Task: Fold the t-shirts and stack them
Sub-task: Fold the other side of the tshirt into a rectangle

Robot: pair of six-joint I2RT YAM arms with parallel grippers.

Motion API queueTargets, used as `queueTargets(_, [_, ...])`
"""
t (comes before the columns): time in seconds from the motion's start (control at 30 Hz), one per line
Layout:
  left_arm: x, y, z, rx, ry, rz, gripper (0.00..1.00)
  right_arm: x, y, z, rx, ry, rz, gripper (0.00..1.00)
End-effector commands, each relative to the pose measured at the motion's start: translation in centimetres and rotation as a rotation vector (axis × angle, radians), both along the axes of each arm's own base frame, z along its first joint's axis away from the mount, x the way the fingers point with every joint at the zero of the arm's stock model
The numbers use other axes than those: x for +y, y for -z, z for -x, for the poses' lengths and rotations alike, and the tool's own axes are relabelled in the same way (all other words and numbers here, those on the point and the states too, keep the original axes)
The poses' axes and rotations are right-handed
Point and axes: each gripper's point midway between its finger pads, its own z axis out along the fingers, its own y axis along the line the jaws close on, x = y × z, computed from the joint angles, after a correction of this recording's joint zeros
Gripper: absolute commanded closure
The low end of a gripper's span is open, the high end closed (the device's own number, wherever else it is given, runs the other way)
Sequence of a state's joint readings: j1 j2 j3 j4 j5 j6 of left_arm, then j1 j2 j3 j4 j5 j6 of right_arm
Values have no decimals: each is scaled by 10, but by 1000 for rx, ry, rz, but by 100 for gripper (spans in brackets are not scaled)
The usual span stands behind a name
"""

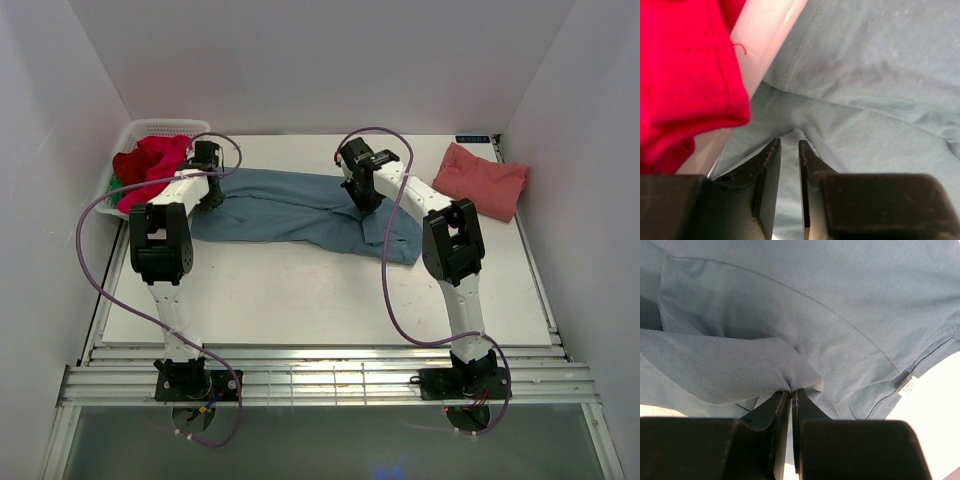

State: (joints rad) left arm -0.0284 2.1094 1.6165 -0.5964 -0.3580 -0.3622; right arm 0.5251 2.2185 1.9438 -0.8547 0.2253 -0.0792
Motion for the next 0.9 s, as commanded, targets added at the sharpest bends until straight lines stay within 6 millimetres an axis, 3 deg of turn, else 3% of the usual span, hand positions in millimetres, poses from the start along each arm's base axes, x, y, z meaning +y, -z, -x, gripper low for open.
queueTargets(0.0, [6, -31, -10, -76, -22, -14, 66, 1, -18, -2, -39, 1, -35, 92])
queueTargets(0.13, [5, -19, -10, -54, -12, -10, 63, 1, -18, -1, -34, -1, -39, 92])
queueTargets(0.87, [1, 7, -6, -3, 9, 7, 64, -1, -15, 4, -24, -1, -34, 92])
